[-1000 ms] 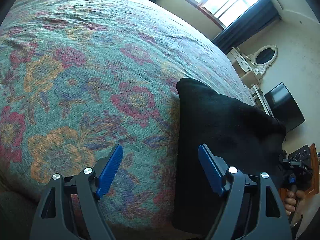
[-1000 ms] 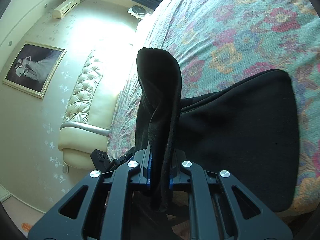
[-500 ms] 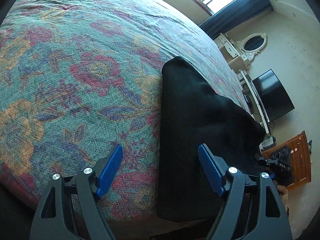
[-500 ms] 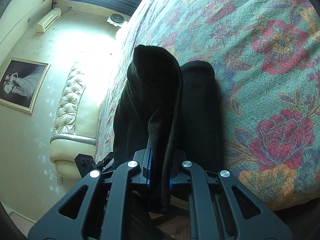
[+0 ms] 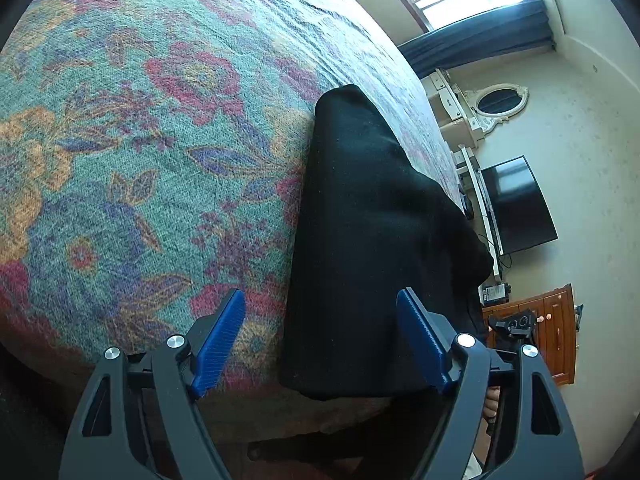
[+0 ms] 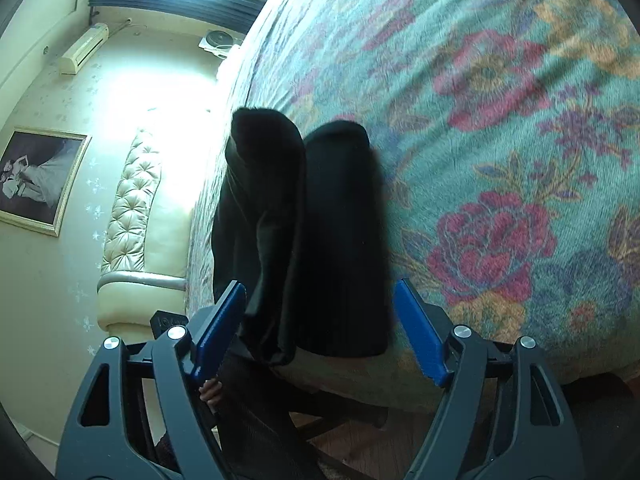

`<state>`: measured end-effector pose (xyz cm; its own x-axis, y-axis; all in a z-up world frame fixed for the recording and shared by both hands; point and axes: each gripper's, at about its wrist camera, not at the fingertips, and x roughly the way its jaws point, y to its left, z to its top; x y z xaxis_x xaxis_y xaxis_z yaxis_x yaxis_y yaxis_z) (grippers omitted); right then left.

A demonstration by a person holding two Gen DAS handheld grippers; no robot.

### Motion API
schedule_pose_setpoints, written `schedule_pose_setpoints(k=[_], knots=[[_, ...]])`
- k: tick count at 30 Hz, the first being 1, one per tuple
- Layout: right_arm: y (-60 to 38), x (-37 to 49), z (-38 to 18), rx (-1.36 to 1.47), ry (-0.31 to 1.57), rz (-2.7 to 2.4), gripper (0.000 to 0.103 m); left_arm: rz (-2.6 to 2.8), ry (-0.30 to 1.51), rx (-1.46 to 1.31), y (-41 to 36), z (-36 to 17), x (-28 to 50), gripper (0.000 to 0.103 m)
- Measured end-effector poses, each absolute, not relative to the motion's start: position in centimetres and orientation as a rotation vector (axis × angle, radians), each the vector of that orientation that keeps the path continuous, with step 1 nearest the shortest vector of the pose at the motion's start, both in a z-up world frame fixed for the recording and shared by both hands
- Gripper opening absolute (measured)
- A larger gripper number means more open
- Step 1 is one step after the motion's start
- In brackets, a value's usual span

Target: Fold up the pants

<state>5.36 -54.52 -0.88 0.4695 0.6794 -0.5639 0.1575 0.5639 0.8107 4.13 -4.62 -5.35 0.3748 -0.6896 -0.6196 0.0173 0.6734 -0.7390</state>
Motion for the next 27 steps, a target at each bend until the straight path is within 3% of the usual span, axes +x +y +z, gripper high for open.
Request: schedule_pose_setpoints(k=[7, 12, 15, 24, 26, 27], knots=[[-52.7, 5.1, -2.4, 0.959, 1.091, 0.438, 0.08, -0.507, 1.105, -0.806, -3.0, -6.0, 4.2, 0.077], [-52.5, 4.8, -2.1, 0.888, 1.096, 0.405, 0.049, -0.509, 1.092, -0.813, -2.4, -5.8, 4.4, 0.077], [-53.5, 4.3, -3.0, 0.945, 1.08, 0.432, 0.039, -0.519, 1.077, -0.831, -2.2, -6.2, 4.3, 0.077], [-55.0, 4.2, -5.0, 1.066, 1.059, 0.487, 0.037, -0.632, 1.099, -0.82, -5.4, -6.4, 4.6, 0.081], [-55.3, 4.2, -5.1, 1.066, 1.057, 0.495, 0.037, -0.632, 1.106, -0.727, -6.1, -6.3, 4.5, 0.076], [-55.4, 4.1, -5.2, 1.068, 1.055, 0.498, 0.037, -0.631, 1.113, -0.673, -6.6, -6.1, 4.5, 0.064]])
